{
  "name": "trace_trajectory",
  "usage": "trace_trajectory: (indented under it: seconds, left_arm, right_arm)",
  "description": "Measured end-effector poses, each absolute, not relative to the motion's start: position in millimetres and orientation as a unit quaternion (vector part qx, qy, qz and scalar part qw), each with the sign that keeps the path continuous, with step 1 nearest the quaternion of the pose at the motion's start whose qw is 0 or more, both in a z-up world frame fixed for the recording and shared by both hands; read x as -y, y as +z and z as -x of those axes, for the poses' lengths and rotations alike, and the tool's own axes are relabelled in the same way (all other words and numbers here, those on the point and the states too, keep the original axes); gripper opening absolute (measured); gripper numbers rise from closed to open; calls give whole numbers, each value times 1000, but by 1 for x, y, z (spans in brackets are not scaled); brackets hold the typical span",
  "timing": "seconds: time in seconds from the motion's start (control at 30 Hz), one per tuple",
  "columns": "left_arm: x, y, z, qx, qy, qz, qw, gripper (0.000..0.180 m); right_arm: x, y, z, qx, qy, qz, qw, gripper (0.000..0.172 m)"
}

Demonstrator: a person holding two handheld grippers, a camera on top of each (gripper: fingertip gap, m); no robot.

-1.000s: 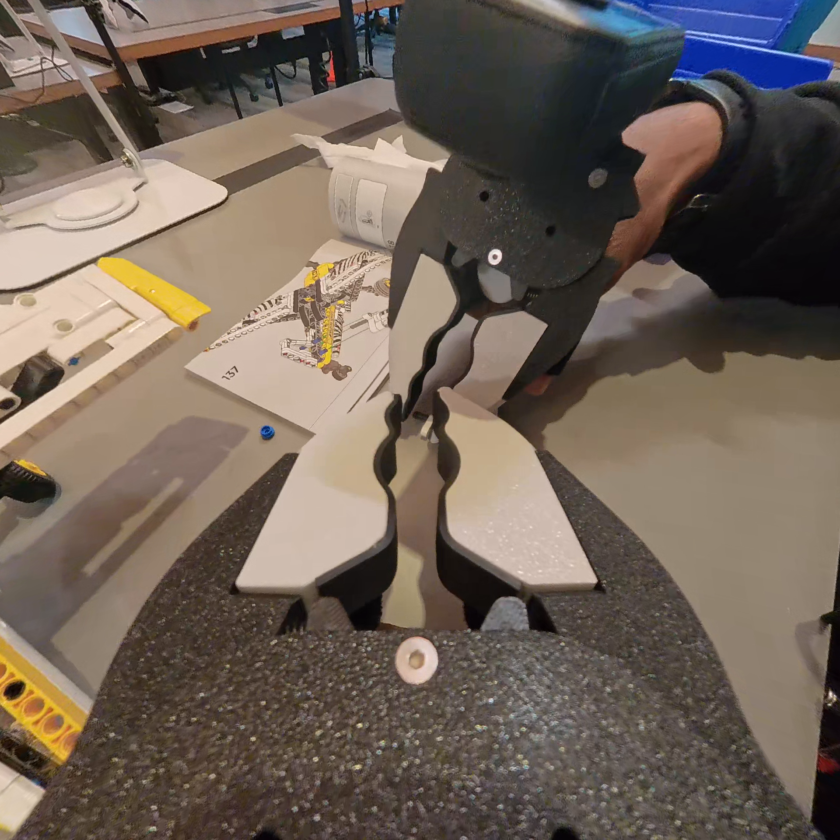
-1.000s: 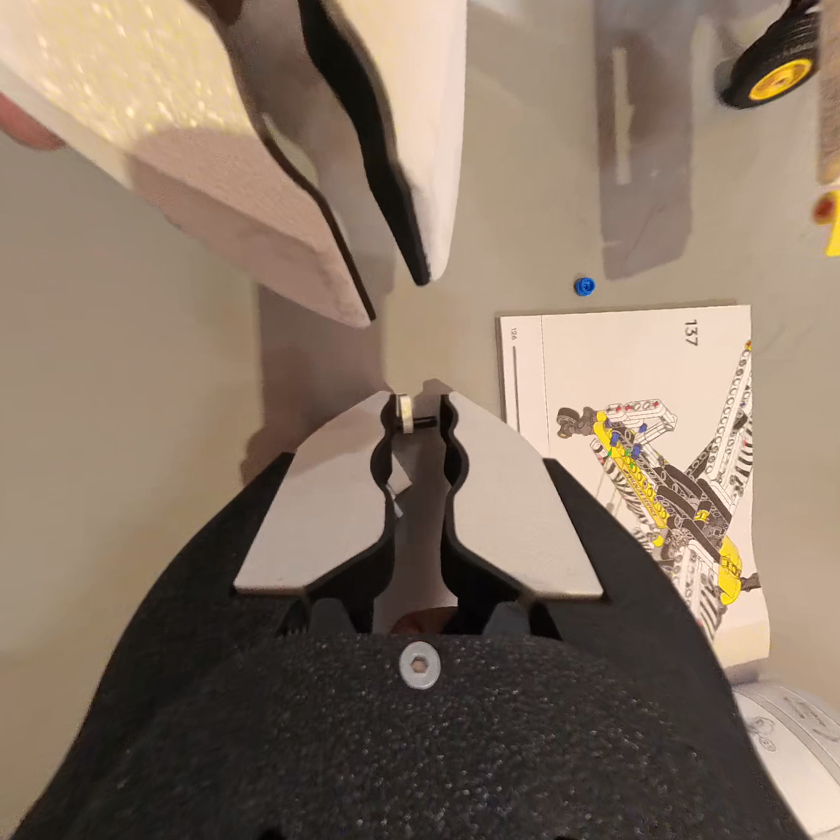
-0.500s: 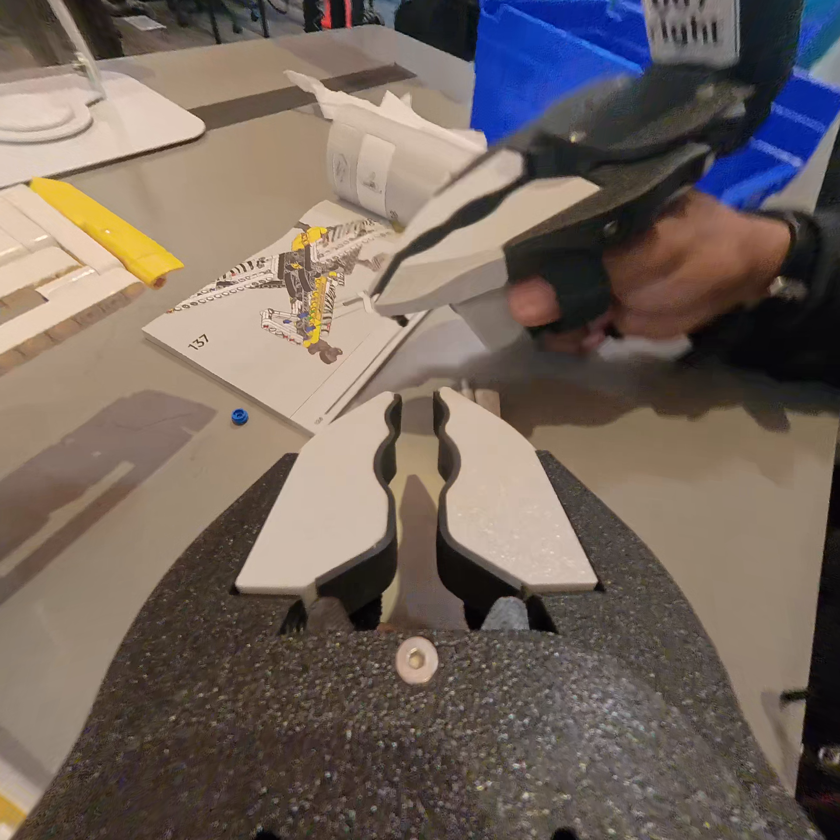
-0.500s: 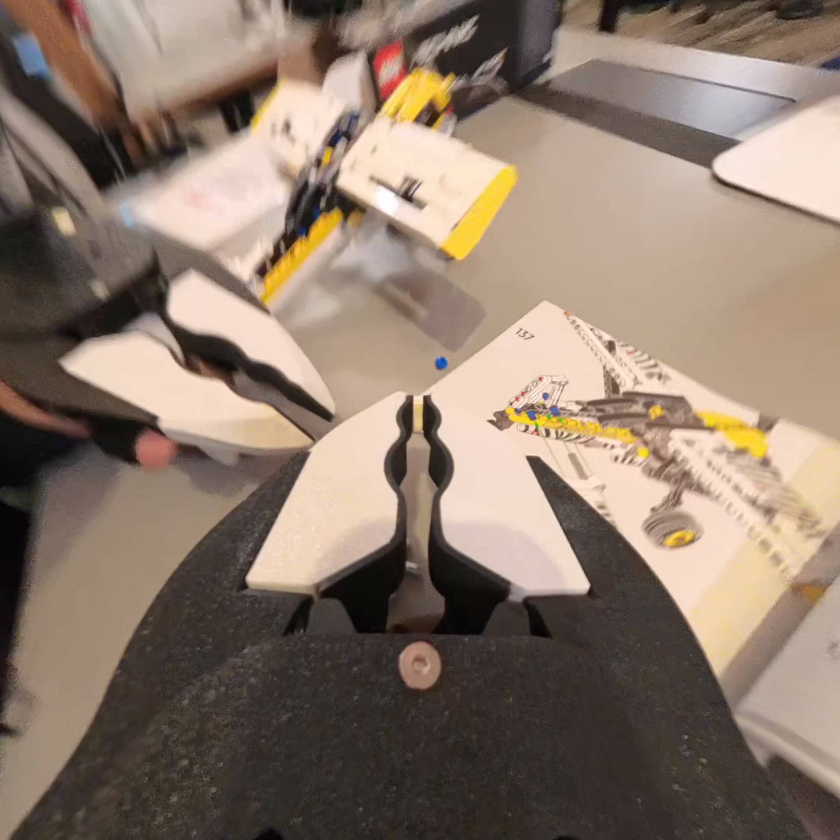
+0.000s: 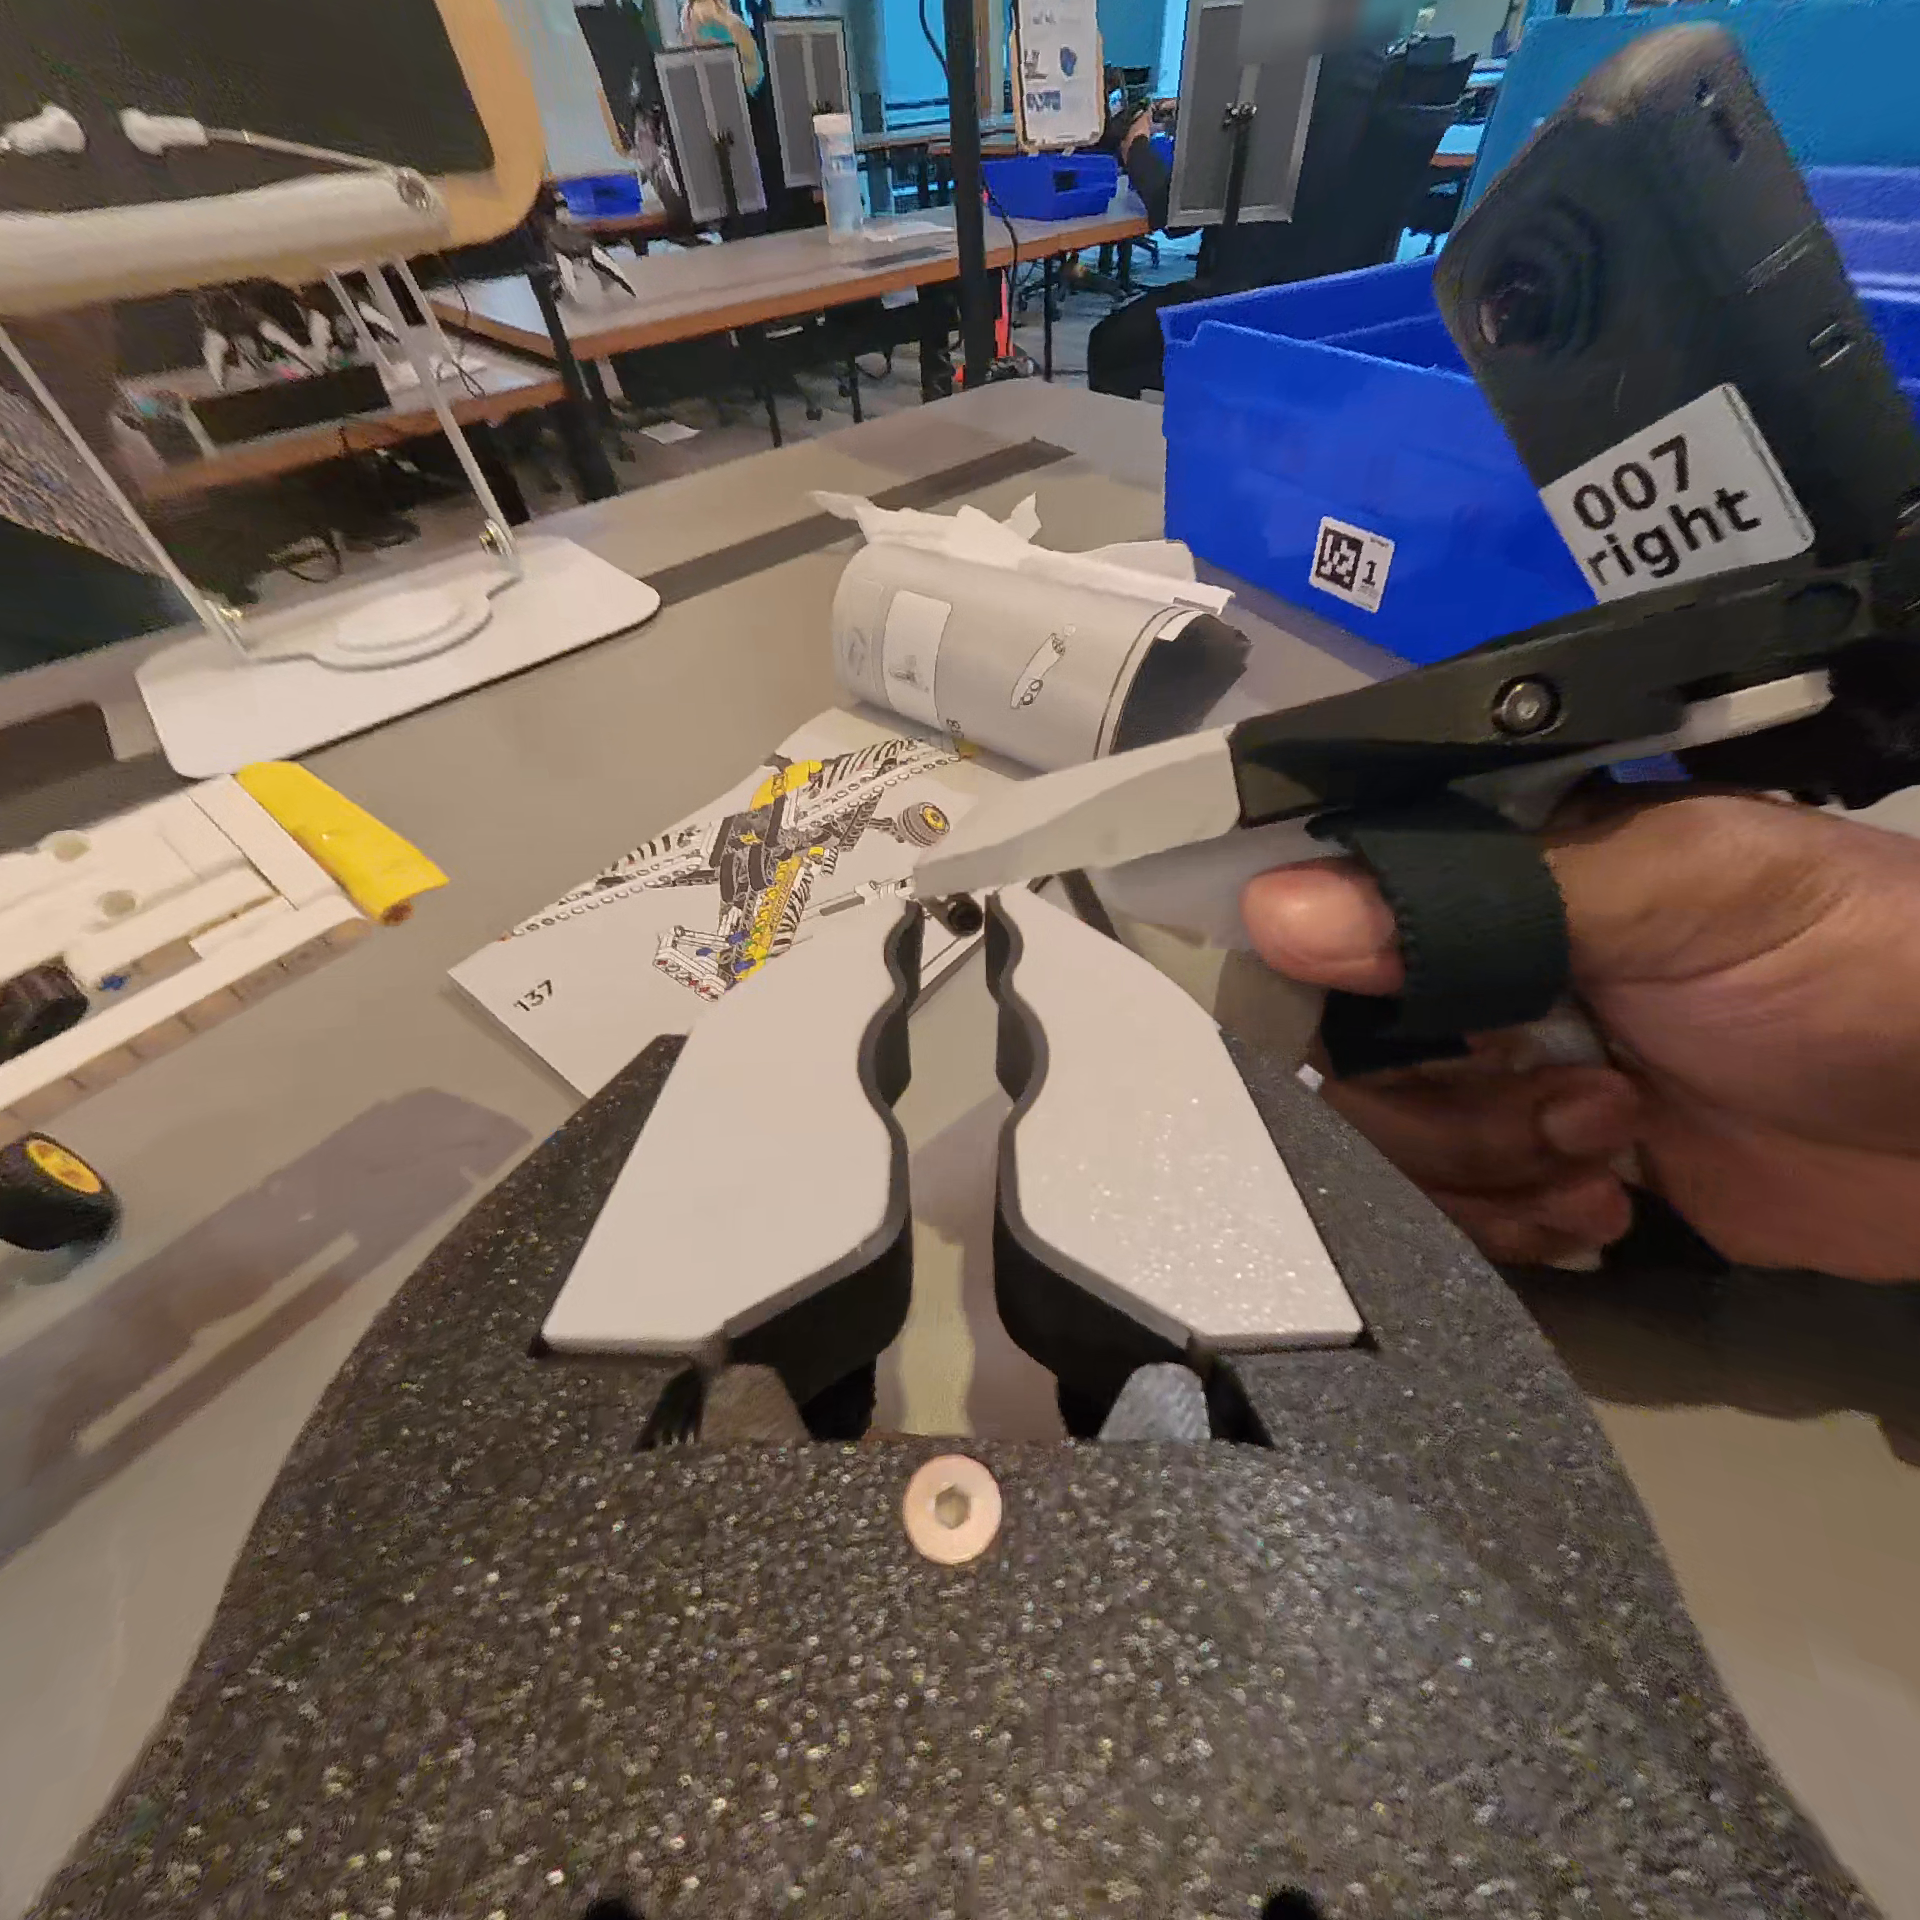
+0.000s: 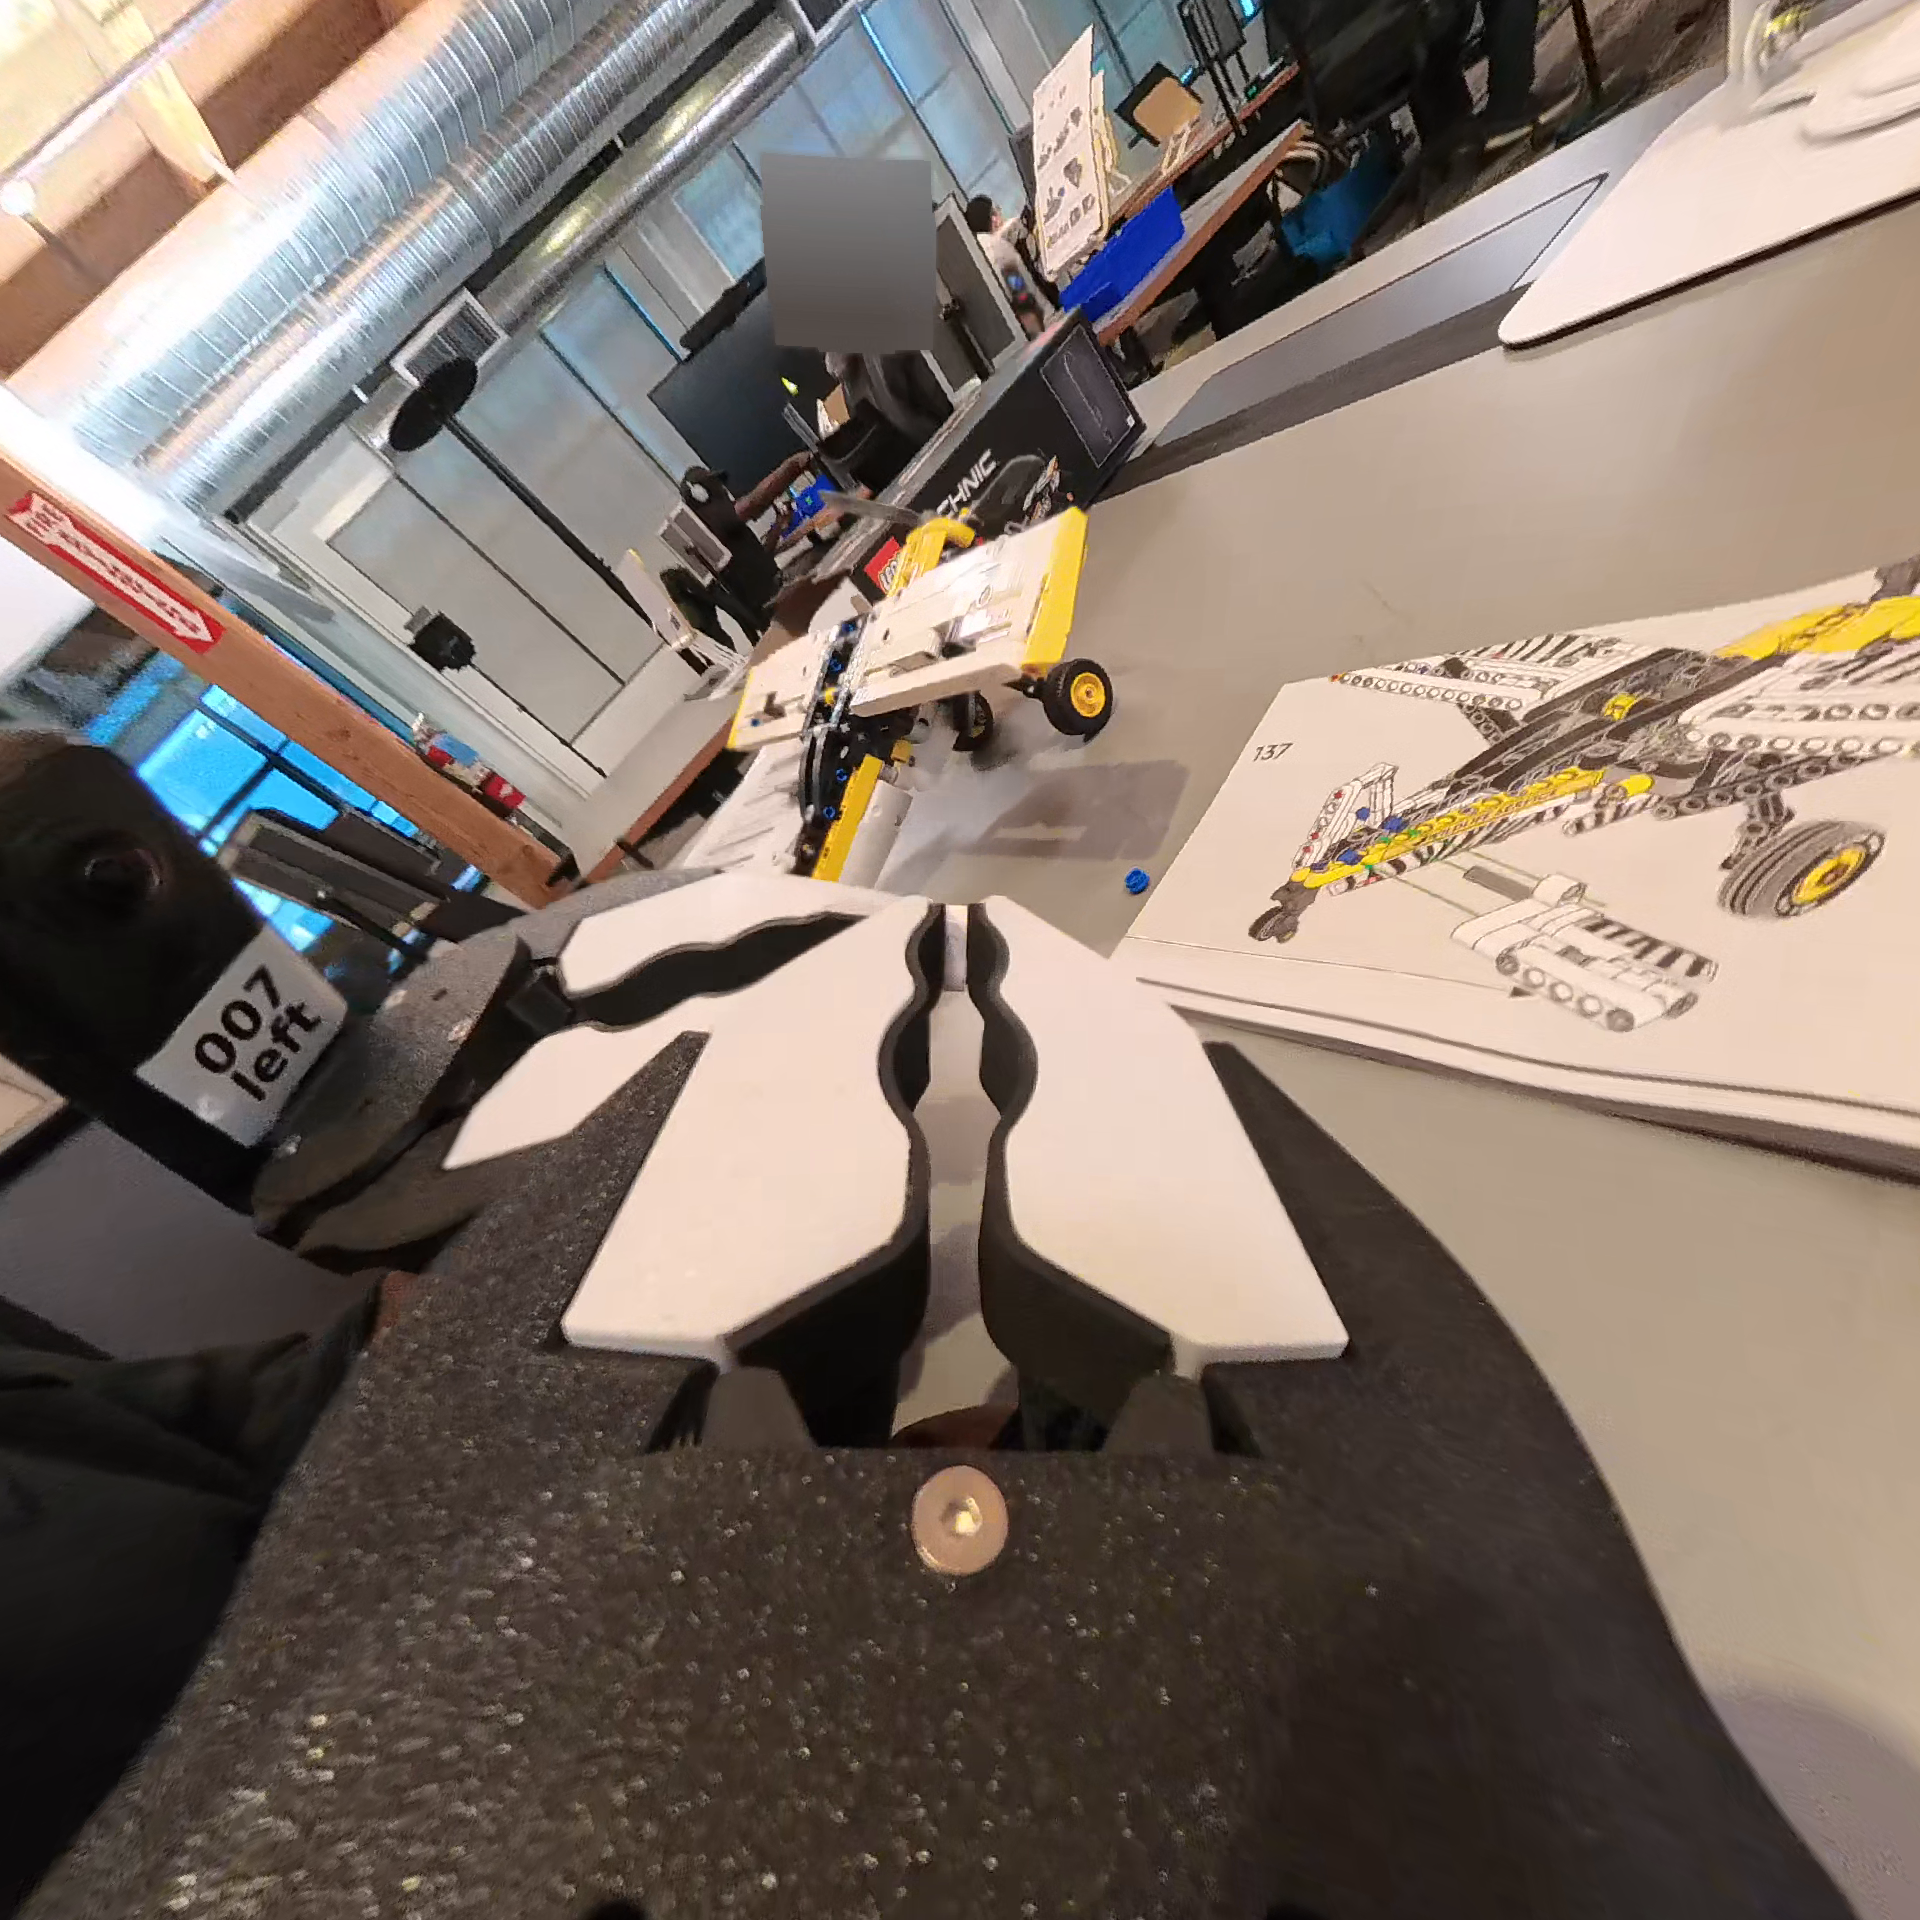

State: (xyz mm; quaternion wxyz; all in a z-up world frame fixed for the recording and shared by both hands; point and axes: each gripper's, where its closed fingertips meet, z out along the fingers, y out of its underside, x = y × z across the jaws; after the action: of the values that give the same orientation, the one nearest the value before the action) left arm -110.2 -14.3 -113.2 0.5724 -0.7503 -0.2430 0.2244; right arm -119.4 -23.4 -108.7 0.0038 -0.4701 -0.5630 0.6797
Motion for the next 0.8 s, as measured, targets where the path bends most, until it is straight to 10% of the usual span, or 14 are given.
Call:
trace_trajectory:
  seconds: [0.5, 0.8]
  left_arm:
    - [17, -99, 90, 204, 275, 718, 606, 0]
    - [15, -110, 91, 216, 176, 727, 627, 1]
  right_arm:
    - [7, -105, 107, 573, 672, 458, 105, 4]
    - [-6, -70, 93, 434, 804, 400, -62, 4]
